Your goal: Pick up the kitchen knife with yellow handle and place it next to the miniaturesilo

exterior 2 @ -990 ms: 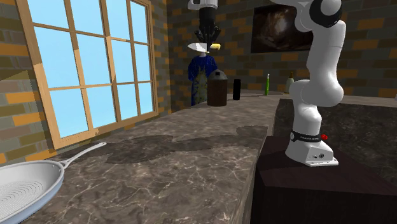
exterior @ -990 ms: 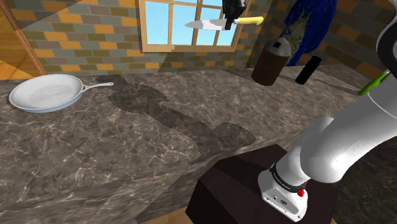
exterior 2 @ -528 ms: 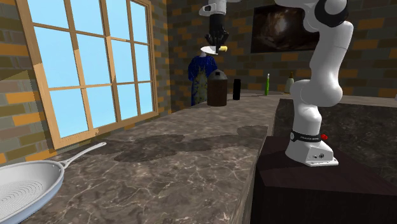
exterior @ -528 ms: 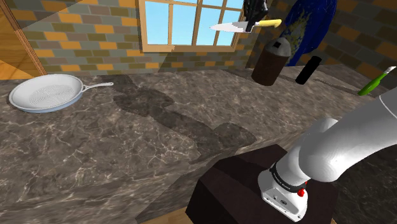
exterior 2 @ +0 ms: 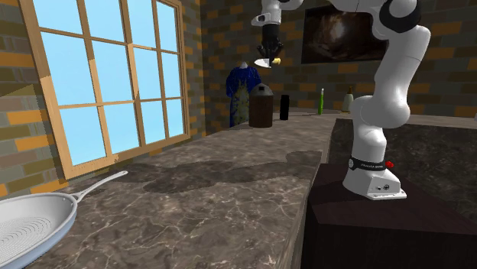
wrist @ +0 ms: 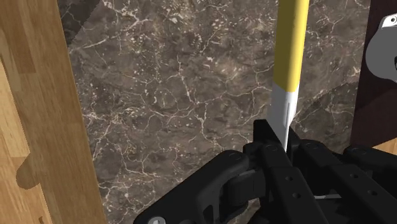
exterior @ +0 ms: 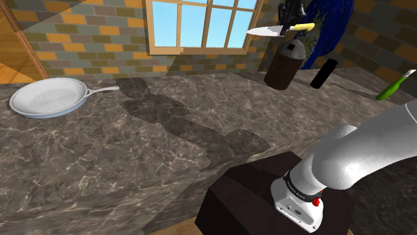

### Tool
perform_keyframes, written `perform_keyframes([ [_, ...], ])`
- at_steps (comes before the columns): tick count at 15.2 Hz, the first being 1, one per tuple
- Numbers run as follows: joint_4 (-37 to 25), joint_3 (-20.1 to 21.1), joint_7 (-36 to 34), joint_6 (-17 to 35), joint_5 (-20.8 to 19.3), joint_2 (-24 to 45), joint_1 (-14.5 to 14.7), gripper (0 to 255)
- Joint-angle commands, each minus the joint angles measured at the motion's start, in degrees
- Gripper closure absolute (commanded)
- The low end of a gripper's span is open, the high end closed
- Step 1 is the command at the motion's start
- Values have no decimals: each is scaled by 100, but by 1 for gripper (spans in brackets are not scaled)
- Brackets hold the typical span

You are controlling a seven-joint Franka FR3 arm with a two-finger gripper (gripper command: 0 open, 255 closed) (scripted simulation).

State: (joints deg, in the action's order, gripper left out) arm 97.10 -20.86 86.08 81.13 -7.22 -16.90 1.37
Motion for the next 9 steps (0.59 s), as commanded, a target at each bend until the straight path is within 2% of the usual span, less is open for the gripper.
perform_keyframes([
  [1,-33,-190,301,-29,-62,-22,-97,255],
  [9,-302,-1018,1513,-20,-202,140,-459,255],
])
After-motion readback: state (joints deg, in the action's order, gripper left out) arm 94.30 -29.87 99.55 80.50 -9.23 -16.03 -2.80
